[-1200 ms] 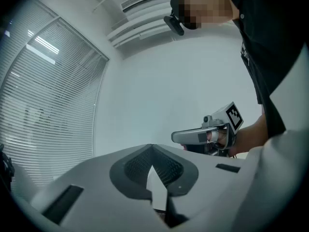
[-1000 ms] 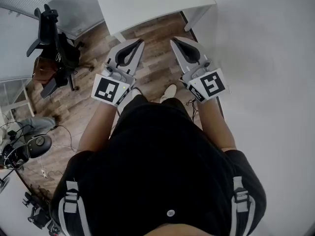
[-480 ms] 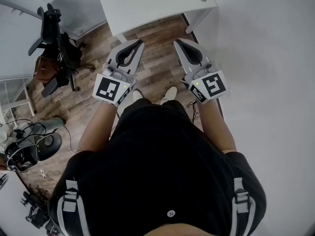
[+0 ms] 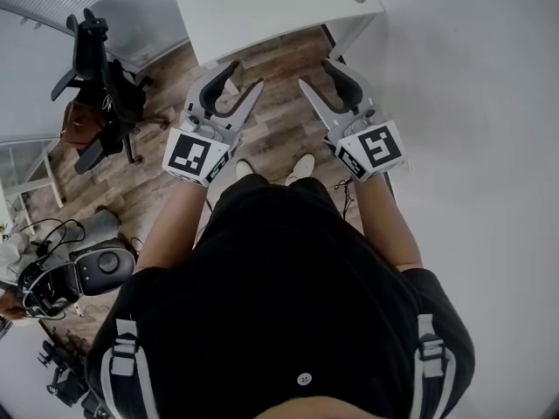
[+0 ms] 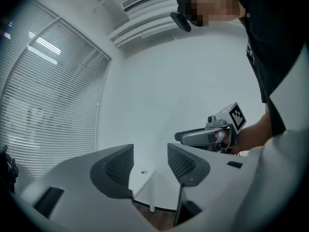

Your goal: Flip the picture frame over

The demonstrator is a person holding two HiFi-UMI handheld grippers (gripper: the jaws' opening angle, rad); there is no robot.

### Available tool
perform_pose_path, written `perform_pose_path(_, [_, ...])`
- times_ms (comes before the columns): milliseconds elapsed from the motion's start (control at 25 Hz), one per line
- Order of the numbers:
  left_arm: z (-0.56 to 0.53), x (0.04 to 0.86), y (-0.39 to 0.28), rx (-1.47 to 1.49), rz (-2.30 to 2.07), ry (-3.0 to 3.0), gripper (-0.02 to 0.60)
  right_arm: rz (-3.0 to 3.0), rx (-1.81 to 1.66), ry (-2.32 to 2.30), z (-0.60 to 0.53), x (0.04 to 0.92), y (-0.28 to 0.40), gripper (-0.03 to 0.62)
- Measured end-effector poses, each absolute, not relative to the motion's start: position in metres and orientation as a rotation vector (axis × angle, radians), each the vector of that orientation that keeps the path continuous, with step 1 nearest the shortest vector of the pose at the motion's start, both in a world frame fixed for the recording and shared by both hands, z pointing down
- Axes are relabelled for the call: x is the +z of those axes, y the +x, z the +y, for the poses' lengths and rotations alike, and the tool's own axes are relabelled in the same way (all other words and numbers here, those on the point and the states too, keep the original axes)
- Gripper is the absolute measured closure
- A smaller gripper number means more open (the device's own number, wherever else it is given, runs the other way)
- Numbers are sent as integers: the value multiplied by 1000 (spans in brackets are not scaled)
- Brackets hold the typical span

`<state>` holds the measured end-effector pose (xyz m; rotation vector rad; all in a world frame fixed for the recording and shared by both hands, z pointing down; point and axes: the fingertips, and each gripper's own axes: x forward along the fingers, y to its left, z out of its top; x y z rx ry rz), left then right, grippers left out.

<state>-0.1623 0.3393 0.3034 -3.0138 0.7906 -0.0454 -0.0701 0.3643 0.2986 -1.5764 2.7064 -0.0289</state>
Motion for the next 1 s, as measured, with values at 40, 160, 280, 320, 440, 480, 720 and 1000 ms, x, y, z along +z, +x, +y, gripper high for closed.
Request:
perform_pose_path(40, [338,304,-161,-48,787,-3017,348,2713,-29,-1573,363,299,-69,375])
perform_pose_path(160, [332,308,-157,-55,784,-3020,301,2721,-33,-1565,358,301,-65,342])
perform_pose_path(280, [330,313,-153,-52,805,-3019,278,2720,-29,-1567,357,304,-59,298])
perform_pose_path(320, [333,316,-148,-55,809,-3019,272,2719,-30,-1562,360,307,-54,280])
perform_pose_path(440, [348,325,-127,-69,815,-3017,252,2725,-36,-1539,376,317,-33,233])
perform_pose_path(480, [347,325,-124,-73,816,-3017,250,2727,-38,-1537,374,317,-30,231])
perform_pose_path(720, [325,318,-109,-66,831,-3036,250,2729,-58,-1534,347,314,-10,229])
perform_pose_path(1000, [312,322,-77,-64,878,-3043,250,2735,-86,-1503,332,318,31,230])
